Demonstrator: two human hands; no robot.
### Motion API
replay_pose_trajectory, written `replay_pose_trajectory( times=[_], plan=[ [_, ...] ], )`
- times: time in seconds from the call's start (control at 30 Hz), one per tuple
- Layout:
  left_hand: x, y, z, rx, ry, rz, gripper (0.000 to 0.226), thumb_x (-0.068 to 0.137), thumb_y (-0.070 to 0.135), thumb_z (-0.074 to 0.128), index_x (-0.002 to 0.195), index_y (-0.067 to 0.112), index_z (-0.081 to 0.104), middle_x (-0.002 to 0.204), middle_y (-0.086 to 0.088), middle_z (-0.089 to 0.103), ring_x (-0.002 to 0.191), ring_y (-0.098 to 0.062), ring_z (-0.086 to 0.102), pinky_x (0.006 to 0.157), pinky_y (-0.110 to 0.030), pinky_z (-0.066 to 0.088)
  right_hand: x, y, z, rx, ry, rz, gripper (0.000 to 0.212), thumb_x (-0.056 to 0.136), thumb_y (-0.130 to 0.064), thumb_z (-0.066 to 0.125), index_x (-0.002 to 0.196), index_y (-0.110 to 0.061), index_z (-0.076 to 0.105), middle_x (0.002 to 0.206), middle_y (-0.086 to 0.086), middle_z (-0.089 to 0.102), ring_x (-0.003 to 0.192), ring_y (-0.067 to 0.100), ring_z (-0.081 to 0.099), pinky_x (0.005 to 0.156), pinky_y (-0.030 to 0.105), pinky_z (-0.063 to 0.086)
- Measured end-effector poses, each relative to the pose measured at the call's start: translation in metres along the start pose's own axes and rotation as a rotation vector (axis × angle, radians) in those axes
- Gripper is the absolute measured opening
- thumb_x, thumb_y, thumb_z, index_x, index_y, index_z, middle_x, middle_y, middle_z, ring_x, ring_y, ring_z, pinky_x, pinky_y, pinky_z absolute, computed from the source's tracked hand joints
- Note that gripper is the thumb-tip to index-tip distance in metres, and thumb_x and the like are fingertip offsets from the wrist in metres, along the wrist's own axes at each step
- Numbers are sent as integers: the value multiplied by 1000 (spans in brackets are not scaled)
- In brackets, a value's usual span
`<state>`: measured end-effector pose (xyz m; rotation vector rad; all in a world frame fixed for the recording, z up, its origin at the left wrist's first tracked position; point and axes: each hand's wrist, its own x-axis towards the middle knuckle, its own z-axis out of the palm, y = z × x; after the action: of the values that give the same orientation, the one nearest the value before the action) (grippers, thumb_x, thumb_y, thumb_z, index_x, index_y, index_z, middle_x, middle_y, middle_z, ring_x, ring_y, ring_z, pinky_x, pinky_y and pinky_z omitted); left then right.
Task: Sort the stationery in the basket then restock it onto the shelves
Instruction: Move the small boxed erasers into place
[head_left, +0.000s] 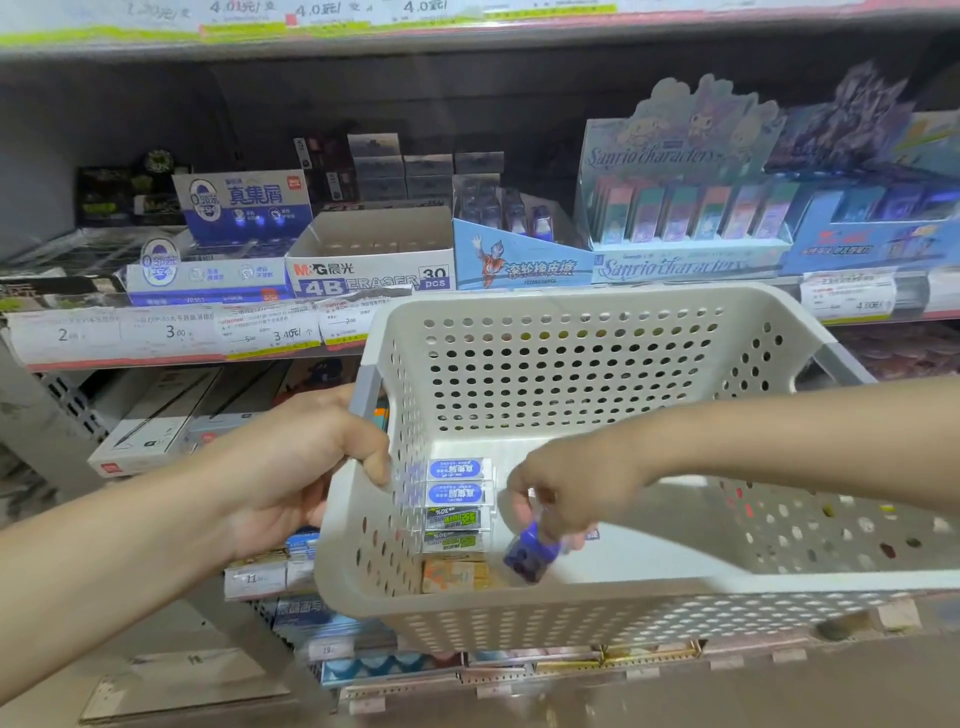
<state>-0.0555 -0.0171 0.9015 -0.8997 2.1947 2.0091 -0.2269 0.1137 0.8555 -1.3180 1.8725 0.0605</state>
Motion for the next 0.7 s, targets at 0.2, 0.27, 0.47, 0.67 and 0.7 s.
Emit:
replay_pose_trajectory(
  times=[0.2,0.27,0.47,0.67,0.7],
  plan=[
    [-5,3,-1,-19,13,-23,65,44,-3,51,104,14,69,93,-28,69,75,-40,63,83,-56,49,-77,-22,-68,198,501,-143,13,93,0,48,97,3,60,84,11,67,54,1,62,50,9,51],
    [-6,3,-1,-16,12,-23,64,44,-3,51,102,15,69,93,-28,70,75,-40,63,84,-58,49,-106,-23,-94,125,755,-157,15,94,-5,51,98,0,64,82,6,70,54,-3,64,53,7,50],
    [-5,2,0,-25,5,-6,66,44,-4,50,104,15,67,88,-25,71,68,-38,67,61,-47,57,-108,-2,-144,-179,1144,41,16,92,-14,52,94,-11,67,75,3,67,65,11,66,52,18,44],
    [-8,3,2,-7,45,-25,70,43,-2,51,108,15,66,102,-31,67,80,-41,63,85,-62,48,-66,5,-152,-481,1150,137,26,88,-19,55,90,2,69,93,24,65,88,38,57,74,37,49],
    [-8,2,1,-5,48,-24,70,43,-1,52,109,15,66,103,-31,66,80,-40,63,86,-61,47,-65,4,-154,-489,1144,135,26,87,-19,56,88,2,70,93,24,64,87,39,57,72,37,49]
  ],
)
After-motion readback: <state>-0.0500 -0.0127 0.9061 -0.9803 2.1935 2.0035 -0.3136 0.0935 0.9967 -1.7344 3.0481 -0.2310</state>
